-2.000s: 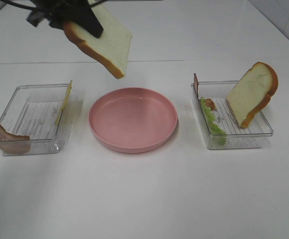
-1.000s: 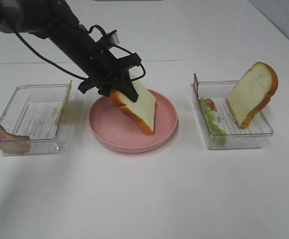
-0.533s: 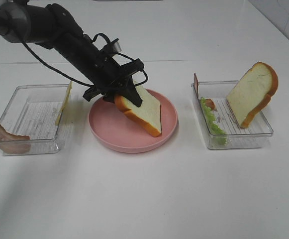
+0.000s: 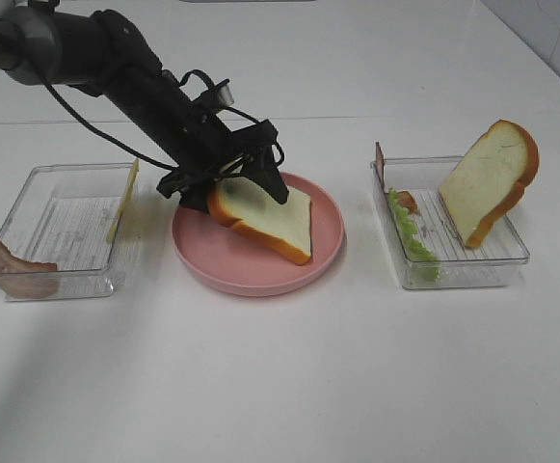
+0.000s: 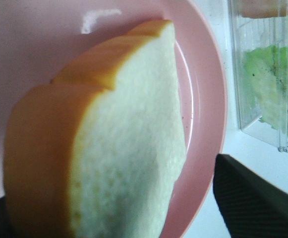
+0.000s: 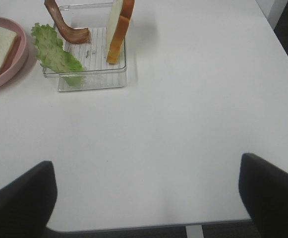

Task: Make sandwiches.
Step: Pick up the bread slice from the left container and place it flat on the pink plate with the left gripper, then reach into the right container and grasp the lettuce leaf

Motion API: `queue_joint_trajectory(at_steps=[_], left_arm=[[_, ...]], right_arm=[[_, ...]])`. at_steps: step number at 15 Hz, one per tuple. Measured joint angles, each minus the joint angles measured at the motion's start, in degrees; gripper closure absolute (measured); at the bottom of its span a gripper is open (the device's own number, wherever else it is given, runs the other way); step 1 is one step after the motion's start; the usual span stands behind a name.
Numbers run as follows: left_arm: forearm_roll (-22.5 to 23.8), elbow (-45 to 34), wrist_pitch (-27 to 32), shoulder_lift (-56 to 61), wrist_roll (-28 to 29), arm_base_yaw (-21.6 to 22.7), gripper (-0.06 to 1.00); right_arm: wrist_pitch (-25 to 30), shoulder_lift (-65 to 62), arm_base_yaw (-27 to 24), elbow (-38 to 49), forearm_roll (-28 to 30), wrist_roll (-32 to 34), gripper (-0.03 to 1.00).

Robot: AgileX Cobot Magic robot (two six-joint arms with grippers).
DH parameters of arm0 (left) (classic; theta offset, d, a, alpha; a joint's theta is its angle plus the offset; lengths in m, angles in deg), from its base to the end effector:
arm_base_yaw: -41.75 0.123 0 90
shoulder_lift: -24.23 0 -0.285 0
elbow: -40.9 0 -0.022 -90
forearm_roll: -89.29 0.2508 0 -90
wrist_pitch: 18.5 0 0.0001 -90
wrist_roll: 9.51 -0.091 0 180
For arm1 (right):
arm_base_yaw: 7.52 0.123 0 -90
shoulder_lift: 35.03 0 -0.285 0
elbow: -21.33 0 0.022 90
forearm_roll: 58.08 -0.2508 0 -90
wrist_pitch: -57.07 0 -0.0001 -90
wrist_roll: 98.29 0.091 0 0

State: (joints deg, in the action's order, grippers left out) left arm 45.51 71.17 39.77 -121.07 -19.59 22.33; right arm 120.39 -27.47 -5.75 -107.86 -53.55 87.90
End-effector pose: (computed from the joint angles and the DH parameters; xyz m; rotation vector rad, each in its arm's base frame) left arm 0.4448 -0.2136 0.1282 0.1991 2.9056 -1.0232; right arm -0.0031 -0.0065 0.2631 0.0859 2.1194 -0.0136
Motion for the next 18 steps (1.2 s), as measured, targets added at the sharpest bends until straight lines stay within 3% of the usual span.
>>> queue_joint_trajectory(at_steps=[7, 13, 15, 18], left_arm=[[20.17, 5.16, 8.94, 4.41, 11.75, 0.0, 0.22], [33.4, 9.68, 11.06, 12.89, 13.75, -2.92, 0.14], [37.07, 9.68, 11.12, 17.07, 13.06, -0.34, 0.14], [42.46, 9.63, 11.12, 21.49, 10.43, 8.71, 0.14]], right_arm=[[0.0, 0.0, 0.0, 0.0, 0.0, 0.0, 0.01], [0.0, 0.0, 0.0, 0.0, 0.0, 0.0, 0.01], [0.0, 0.0, 0.0, 0.0, 0.0, 0.0, 0.01], [0.0, 0.0, 0.0, 0.0, 0.0, 0.0, 0.01]])
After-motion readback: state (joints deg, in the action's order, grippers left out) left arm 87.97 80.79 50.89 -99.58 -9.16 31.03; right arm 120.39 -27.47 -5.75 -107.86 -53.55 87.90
